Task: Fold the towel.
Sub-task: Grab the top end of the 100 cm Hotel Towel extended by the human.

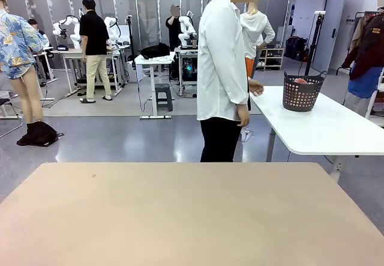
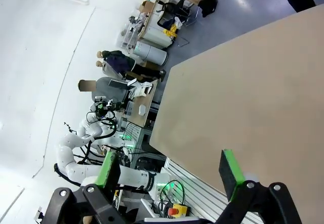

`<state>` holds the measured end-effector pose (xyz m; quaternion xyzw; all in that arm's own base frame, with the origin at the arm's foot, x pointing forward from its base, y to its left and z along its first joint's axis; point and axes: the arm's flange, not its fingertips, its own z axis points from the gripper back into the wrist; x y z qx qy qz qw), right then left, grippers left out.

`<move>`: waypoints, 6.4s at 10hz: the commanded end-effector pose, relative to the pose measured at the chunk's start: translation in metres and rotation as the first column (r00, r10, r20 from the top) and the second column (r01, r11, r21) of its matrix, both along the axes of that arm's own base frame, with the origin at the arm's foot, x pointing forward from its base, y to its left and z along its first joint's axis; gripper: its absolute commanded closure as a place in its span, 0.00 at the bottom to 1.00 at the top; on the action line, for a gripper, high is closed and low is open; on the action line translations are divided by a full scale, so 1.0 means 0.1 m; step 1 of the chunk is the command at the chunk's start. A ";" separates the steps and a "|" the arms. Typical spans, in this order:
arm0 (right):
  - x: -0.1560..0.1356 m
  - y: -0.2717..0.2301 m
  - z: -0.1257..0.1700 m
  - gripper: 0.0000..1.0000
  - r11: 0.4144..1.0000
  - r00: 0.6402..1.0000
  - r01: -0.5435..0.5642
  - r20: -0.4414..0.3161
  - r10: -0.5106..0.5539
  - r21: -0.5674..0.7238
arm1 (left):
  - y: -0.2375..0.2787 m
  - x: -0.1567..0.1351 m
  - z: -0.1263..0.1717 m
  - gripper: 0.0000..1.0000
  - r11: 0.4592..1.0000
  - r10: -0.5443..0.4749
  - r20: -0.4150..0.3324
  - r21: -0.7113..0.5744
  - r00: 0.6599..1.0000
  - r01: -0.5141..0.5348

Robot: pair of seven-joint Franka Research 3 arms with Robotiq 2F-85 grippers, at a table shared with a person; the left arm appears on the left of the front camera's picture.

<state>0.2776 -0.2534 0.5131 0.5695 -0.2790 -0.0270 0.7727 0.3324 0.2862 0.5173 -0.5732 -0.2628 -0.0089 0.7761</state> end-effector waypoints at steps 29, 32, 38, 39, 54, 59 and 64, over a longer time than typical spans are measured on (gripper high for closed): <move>0.00 0.00 0.02 0.00 1.000 1.000 0.002 0.002 -0.002 -0.006 | 0.03 -0.01 0.02 0.00 1.000 0.005 0.003 0.002 1.000 -0.005; 0.00 0.00 0.02 0.00 1.000 1.000 0.002 0.002 -0.002 -0.006 | 0.03 -0.01 0.02 0.00 1.000 0.005 0.003 0.002 1.000 -0.005; 0.00 0.00 0.02 0.00 1.000 1.000 0.002 0.002 -0.002 -0.006 | 0.03 -0.01 0.02 0.00 1.000 0.005 0.003 0.002 1.000 -0.005; 0.00 0.00 0.02 0.00 1.000 1.000 0.002 0.002 -0.002 -0.006 | 0.03 -0.01 0.02 0.00 1.000 0.005 0.003 0.002 1.000 -0.005; 0.00 0.00 0.02 0.00 1.000 1.000 0.002 0.002 -0.002 -0.006 | 0.03 -0.01 0.02 0.00 1.000 0.005 0.003 0.002 1.000 -0.005; 0.00 0.00 0.02 0.00 1.000 1.000 0.002 0.002 -0.002 -0.006 | 0.03 -0.01 0.02 0.00 1.000 0.005 0.003 0.002 1.000 -0.005; 0.00 0.00 0.02 0.00 1.000 1.000 0.002 0.002 -0.002 -0.006 | 0.03 -0.01 0.02 0.00 1.000 0.005 0.003 0.002 1.000 -0.005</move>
